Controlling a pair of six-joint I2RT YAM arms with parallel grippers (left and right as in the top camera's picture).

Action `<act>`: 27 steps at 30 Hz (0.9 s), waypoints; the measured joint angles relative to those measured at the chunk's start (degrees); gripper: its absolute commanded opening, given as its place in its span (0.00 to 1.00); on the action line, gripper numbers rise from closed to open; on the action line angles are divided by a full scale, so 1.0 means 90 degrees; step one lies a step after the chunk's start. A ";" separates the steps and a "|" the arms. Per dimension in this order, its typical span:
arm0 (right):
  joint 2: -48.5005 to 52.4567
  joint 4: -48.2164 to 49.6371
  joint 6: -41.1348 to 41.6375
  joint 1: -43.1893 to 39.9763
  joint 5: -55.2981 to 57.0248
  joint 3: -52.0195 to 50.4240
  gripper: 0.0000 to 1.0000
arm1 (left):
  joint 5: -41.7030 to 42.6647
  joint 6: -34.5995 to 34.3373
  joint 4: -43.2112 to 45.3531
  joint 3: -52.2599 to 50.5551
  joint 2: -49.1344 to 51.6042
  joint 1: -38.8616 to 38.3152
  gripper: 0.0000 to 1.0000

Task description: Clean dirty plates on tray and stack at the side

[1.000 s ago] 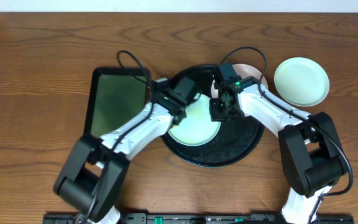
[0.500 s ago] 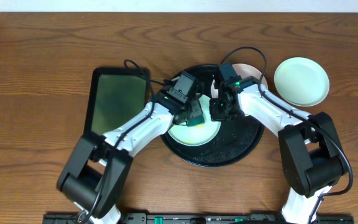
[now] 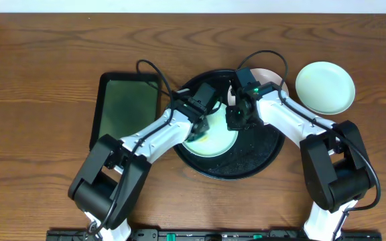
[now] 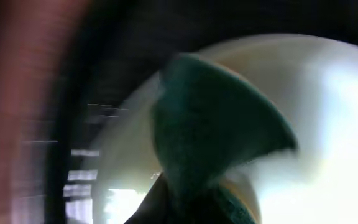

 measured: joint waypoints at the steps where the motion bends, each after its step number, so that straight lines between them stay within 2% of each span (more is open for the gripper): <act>1: 0.0000 0.0000 0.0000 0.0000 0.0002 0.0000 0.01 | -0.0185 -0.0002 -0.0112 0.0000 -0.0041 0.0022 0.08; 8: 0.0000 0.0022 0.0000 0.0002 -0.0015 0.0000 0.01 | -0.0967 -0.0005 -0.0226 -0.0032 -0.0911 0.0321 0.08; 15: -0.0039 -0.0005 -0.0141 0.0053 0.0114 0.0070 0.01 | -0.0753 0.0379 -0.0245 -0.0032 -0.2237 0.0585 0.08; 21: -0.0593 0.0015 -0.0631 0.0255 0.0925 0.0469 0.01 | -0.0231 0.0862 -0.0758 -0.0034 -0.2696 0.1586 0.07; 27: -0.1557 0.0413 -0.1681 0.0707 0.2569 0.0806 0.01 | -0.0005 0.1005 -0.1392 -0.0046 -0.2696 0.2805 0.08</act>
